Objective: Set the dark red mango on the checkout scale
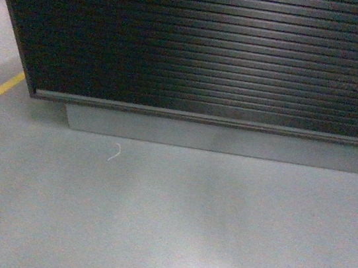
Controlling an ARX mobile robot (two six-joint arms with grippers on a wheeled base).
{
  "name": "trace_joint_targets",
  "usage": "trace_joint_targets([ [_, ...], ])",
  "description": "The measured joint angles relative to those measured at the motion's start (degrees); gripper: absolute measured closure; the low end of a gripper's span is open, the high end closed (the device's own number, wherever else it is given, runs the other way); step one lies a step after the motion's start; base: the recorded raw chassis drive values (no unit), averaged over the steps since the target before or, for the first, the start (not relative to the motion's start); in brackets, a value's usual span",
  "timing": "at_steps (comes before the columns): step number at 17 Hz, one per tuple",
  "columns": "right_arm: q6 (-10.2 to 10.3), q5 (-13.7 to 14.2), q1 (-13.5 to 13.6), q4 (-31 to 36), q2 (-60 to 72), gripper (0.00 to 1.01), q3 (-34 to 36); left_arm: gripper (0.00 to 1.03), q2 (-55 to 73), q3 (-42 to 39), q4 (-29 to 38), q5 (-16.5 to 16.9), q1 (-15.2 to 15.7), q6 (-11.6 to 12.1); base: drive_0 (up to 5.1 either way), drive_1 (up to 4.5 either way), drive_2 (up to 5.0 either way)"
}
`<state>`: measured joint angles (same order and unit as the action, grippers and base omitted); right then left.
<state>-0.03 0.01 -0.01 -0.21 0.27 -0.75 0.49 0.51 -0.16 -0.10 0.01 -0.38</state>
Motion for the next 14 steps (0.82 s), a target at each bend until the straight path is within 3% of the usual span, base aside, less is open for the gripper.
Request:
trace_joint_targets([
  [14,0.0,0.0,0.0,0.0,0.0,0.03,0.0,0.05,0.0,0.0,0.0,0.1,0.0,0.0,0.0,4.07,-4.0],
])
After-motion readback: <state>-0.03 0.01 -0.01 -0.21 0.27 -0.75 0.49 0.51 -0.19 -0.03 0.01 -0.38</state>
